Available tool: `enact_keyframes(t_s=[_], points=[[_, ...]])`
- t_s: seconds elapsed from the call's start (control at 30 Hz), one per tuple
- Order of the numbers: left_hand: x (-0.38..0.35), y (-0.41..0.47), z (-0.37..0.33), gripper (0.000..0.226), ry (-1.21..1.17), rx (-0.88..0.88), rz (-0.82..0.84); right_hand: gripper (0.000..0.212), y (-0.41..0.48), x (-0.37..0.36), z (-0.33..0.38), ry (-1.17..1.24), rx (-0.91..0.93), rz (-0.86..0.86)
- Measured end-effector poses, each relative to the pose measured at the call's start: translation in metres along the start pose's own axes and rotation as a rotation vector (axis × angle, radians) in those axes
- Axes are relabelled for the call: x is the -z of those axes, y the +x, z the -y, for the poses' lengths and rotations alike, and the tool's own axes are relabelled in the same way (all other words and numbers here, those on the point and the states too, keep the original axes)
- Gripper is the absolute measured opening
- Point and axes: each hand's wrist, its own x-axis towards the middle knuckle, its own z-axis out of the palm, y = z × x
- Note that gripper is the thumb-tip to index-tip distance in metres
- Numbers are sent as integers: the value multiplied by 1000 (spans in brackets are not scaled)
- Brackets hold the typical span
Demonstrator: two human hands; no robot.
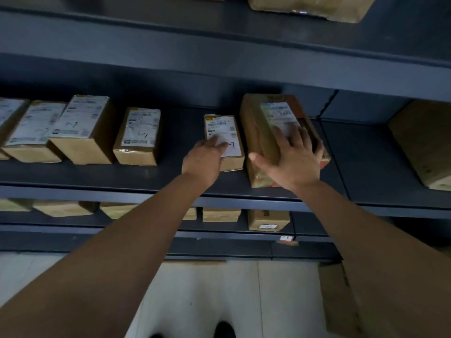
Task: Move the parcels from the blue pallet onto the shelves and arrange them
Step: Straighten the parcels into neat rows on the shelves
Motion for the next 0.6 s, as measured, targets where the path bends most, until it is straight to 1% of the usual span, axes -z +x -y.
enact_keyframes(t_s=[0.1,0.23,0.33,0.4,0.47,0.53,0.6], points=[[-1,-1,5,47,-30,17,-35,112,5,-2,10,-11,50,-29],[-3,-4,22,49,-19,55,-54,117,9,-4,27,-4,79,-31],[0,-9,37,49,10,91,-71,114,10,-1,37,41,140,-62],[4,-13,46,50,38,102,-80,111,10,1,40,106,150,-109],[8,-17,55,51,113,96,-91,109,8,-1,42,115,143,-143],[12,-19,62,51,179,101,-95,107,4,-5,40,118,130,-138],[15,-21,68,51,202,120,-89,100,2,-6,38,132,110,-90]])
